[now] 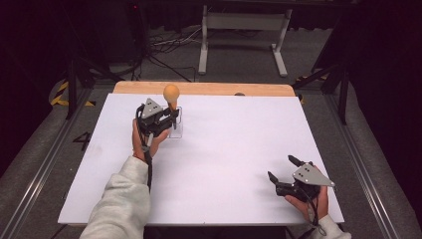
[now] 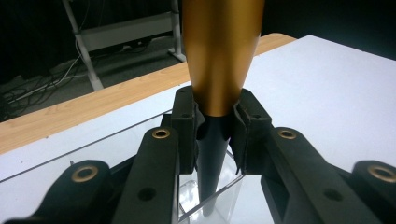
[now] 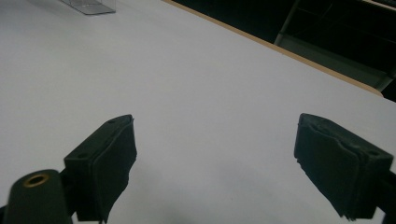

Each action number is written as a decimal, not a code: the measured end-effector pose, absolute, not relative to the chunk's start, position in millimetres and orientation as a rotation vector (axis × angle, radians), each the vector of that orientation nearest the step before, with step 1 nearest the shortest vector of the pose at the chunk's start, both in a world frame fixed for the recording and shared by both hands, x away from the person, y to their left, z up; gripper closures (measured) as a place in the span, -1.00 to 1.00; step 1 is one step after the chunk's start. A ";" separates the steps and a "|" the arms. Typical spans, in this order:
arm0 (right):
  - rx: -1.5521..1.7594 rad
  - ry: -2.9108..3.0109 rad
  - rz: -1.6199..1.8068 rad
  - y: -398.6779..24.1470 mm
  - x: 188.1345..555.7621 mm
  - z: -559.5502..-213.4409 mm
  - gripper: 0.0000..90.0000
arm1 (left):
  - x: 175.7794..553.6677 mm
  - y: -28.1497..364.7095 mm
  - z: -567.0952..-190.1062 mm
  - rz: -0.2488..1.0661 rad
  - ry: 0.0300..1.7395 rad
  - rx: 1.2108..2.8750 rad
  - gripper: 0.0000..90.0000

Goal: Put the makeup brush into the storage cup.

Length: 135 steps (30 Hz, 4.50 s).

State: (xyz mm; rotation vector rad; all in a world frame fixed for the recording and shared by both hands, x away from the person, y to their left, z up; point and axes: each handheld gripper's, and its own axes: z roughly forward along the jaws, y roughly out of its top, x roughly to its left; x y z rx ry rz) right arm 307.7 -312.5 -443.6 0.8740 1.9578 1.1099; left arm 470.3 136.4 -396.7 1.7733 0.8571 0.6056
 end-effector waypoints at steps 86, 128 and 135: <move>0.869 1.987 1.104 -311.5 307.7 -444.2 -0.70 | 387.3 144.9 -384.1 0.684 0.506 1.902 -0.96; 0.829 1.953 1.135 -309.3 301.5 -437.5 -0.71 | 346.4 179.3 -403.8 0.718 0.456 1.966 -0.95; 0.825 1.952 1.137 -308.3 300.8 -437.3 -0.72 | 340.8 188.8 -408.4 0.711 0.463 1.977 -0.95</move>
